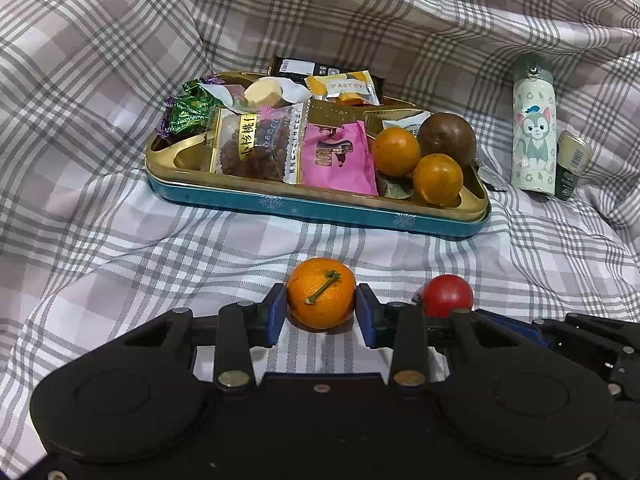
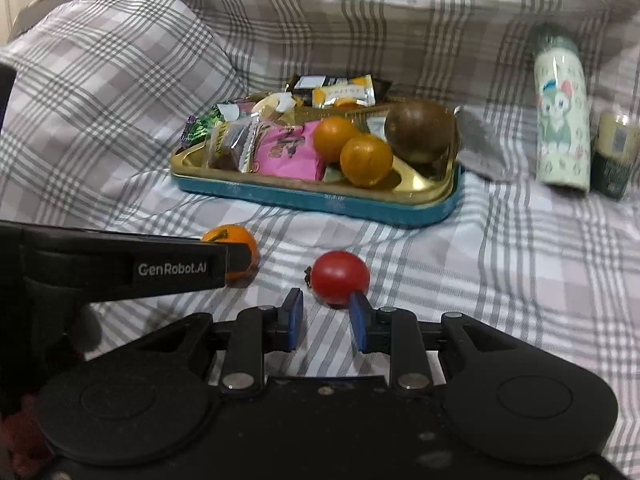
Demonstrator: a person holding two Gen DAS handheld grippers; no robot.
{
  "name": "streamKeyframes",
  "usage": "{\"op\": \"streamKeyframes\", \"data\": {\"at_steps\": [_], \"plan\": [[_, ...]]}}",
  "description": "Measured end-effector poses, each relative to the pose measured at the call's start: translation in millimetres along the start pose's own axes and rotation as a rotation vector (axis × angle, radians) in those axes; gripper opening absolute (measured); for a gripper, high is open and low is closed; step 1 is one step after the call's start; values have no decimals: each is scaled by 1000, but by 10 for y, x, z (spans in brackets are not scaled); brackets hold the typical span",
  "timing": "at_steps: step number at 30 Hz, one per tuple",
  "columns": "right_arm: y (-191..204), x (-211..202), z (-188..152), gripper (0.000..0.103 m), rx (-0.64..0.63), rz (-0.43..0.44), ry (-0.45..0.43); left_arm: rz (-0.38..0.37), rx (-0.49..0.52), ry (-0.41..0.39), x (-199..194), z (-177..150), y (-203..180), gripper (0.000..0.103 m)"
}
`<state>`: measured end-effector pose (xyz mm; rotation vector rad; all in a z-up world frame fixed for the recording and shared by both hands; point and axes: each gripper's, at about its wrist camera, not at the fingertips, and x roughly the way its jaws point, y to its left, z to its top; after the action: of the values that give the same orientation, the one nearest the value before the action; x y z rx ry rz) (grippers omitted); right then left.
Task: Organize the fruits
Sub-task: 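Close the left tool on the tangerine while the right tool grasps the tomato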
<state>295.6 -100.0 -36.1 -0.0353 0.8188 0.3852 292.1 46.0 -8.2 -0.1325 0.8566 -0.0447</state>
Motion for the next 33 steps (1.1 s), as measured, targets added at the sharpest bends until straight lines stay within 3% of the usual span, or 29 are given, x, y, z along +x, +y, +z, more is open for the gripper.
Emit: {"op": "streamKeyframes", "data": {"at_steps": [8,20,33], "plan": [[-11,102,37,41,-11,-71,-32,-4,-16,3,-19,-4,23,46],[-18,194,56,39,10,-26,-15,-4,-10,2,-9,3,11,46],[-105,-158,-78,38,31,-43,-27,-21,19,-10,-29,-31,-16,46]]}}
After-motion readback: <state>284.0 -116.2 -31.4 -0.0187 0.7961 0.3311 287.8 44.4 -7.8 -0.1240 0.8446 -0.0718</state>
